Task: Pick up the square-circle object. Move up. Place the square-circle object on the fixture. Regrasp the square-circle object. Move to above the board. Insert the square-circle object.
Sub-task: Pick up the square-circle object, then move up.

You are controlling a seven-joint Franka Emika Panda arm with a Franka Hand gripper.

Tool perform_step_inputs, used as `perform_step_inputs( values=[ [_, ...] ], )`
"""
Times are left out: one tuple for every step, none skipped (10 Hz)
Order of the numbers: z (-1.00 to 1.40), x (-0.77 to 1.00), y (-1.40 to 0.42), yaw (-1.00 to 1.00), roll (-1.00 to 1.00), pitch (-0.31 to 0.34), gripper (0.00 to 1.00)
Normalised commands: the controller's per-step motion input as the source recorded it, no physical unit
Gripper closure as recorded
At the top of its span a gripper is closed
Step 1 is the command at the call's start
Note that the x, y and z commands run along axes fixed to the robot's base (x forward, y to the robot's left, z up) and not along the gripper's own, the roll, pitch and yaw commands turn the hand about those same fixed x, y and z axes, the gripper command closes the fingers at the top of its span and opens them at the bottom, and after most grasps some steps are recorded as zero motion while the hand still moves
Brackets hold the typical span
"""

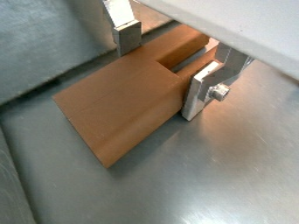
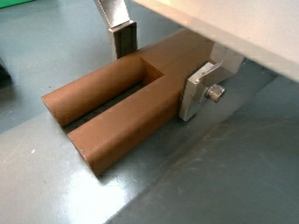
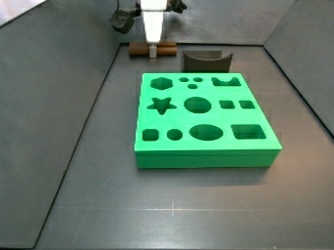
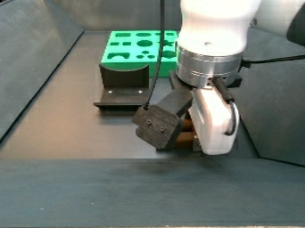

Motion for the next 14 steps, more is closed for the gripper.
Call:
perform_step_inputs(
  values=[
    [0.00,0.00,0.00,0.00,0.00,0.000,1.00],
    [0.00,0.00,0.00,0.00,0.00,0.000,1.00],
    [0.00,0.00,0.00,0.00,0.00,0.000,1.00],
    [0.00,0.00,0.00,0.00,0.00,0.000,1.00],
    [0.00,0.00,0.00,0.00,0.00,0.000,1.00],
    [0.00,0.00,0.00,0.00,0.00,0.000,1.00],
    [0.00,0.00,0.00,0.00,0.00,0.000,1.00],
    [0.00,0.00,0.00,0.00,0.00,0.000,1.00],
    [0.83,0.00,0.00,0.00,0.00,0.000,1.00],
    [0.80,0.00,-0.01,-0.04,0.00,0.012,1.00],
    [0.75,-0.02,-0.01,-0.05,0.00,0.031,1.00],
    [0.60,-0.01,0.00,-0.04,0.02,0.079,1.00],
    [0.49,-0.01,0.00,-0.04,0.03,0.112,1.00],
    [0.38,-0.01,0.00,-0.03,0.04,0.129,1.00]
  ],
)
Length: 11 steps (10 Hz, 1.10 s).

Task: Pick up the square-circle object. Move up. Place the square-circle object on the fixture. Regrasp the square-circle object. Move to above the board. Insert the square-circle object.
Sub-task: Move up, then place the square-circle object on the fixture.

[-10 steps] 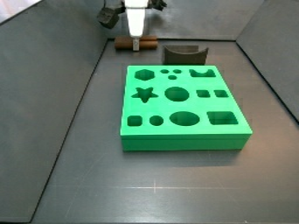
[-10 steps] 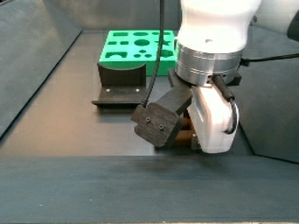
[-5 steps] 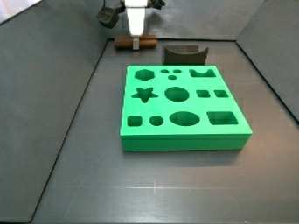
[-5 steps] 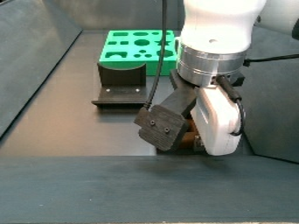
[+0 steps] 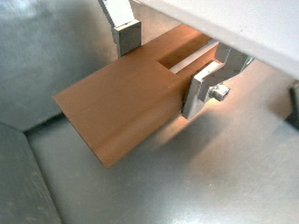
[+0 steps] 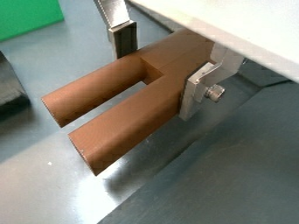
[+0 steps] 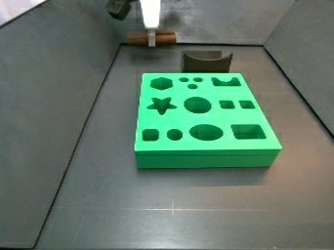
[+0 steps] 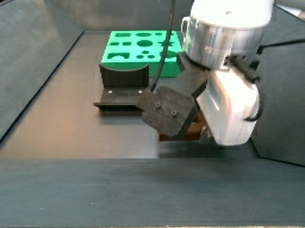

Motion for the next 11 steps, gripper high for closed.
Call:
perform_step_inputs(
  values=[
    [0.28,-0.01,-0.01,-0.01,0.06,0.134,1.00],
    [0.18,-0.01,-0.01,0.00,0.08,0.135,1.00],
    [1.00,0.00,0.00,0.00,0.00,0.000,1.00],
    [1.00,0.00,0.00,0.00,0.00,0.003,1.00],
    [1.00,-0.01,0.00,0.00,0.02,0.031,1.00],
    [1.00,-0.02,0.00,-0.01,0.03,0.053,1.00],
    [1.00,-0.02,0.00,-0.01,0.04,0.068,1.00],
    [1.00,-0.02,-0.01,0.00,0.06,0.098,1.00],
    [1.00,-0.02,-0.01,0.01,0.07,0.110,1.00],
    [1.00,-0.03,-0.01,0.02,0.08,0.120,1.00],
    [1.00,-0.03,-0.01,0.02,0.09,0.120,1.00]
  ],
)
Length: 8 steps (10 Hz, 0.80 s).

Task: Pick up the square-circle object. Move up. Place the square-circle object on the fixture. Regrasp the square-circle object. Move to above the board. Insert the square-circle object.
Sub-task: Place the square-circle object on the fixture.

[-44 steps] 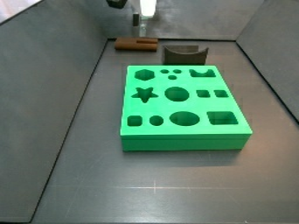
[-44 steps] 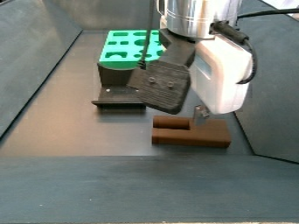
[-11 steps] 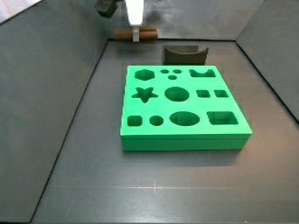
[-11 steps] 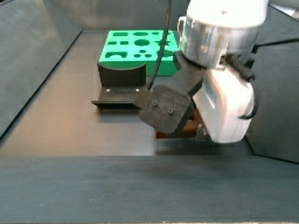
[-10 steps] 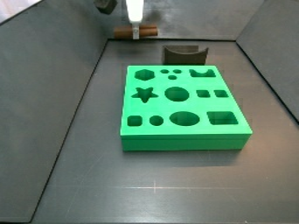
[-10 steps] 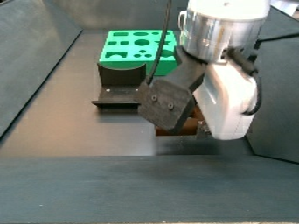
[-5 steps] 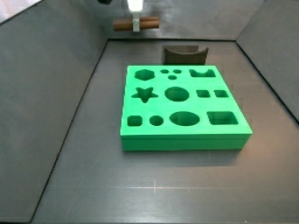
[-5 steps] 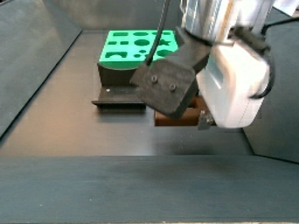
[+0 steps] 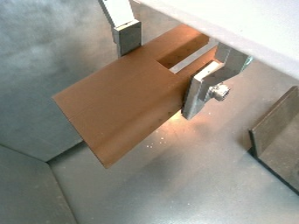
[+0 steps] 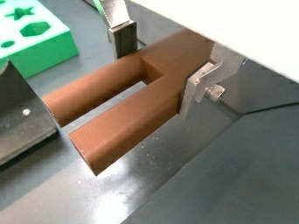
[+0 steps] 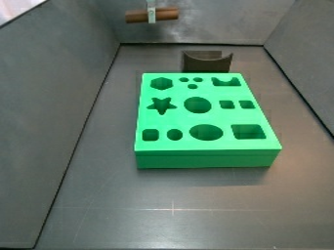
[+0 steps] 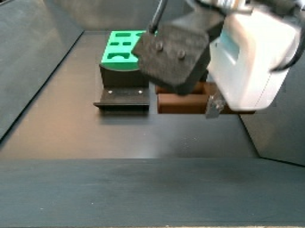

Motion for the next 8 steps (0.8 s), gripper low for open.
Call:
perform_step_inputs(
  values=[
    [1.00,-0.03,-0.01,0.02,0.08,0.111,1.00],
    [1.00,-0.04,-0.01,0.02,0.08,0.110,1.00],
    [0.89,-0.03,-0.01,0.02,0.07,0.104,1.00],
    [0.79,-0.03,-0.01,0.02,0.08,0.104,1.00],
    [0.64,-0.02,-0.01,0.02,0.08,0.107,1.00],
    [0.57,-0.02,-0.01,0.02,0.08,0.110,1.00],
    [0.42,-0.02,0.00,0.02,0.07,0.118,1.00],
    [0.31,-0.01,0.00,0.02,0.06,0.117,1.00]
  ],
)
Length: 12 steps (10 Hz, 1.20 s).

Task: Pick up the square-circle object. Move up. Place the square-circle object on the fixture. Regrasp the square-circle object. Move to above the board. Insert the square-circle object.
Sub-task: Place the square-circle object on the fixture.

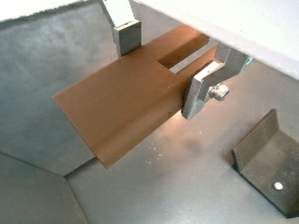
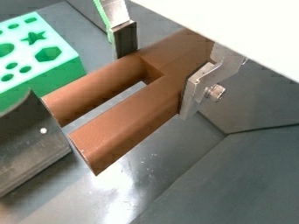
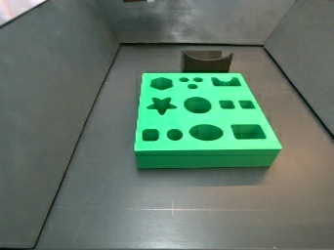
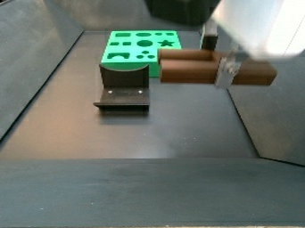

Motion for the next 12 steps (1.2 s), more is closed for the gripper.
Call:
perform_step_inputs(
  values=[
    [0.20,0.00,0.00,0.02,0.06,0.118,1.00],
    [0.10,1.00,-0.98,1.00,0.05,-0.026,1.00],
    [0.08,1.00,-0.97,1.00,0.05,-0.025,1.00],
    [0.07,1.00,-0.94,1.00,0.05,-0.023,1.00],
    [0.06,1.00,-0.88,1.00,0.06,-0.020,1.00],
    [0.06,1.00,-0.82,1.00,0.06,-0.018,1.00],
    [0.05,1.00,-0.75,1.00,0.06,-0.015,1.00],
    [0.04,1.00,-0.66,1.00,0.07,-0.010,1.00],
    [0.04,1.00,-0.60,1.00,0.07,-0.007,1.00],
    [0.03,1.00,-0.53,1.00,0.07,-0.002,1.00],
    [0.03,1.00,-0.46,1.00,0.08,0.004,1.00],
    [0.02,1.00,-0.40,1.00,0.08,0.010,1.00]
  ],
)
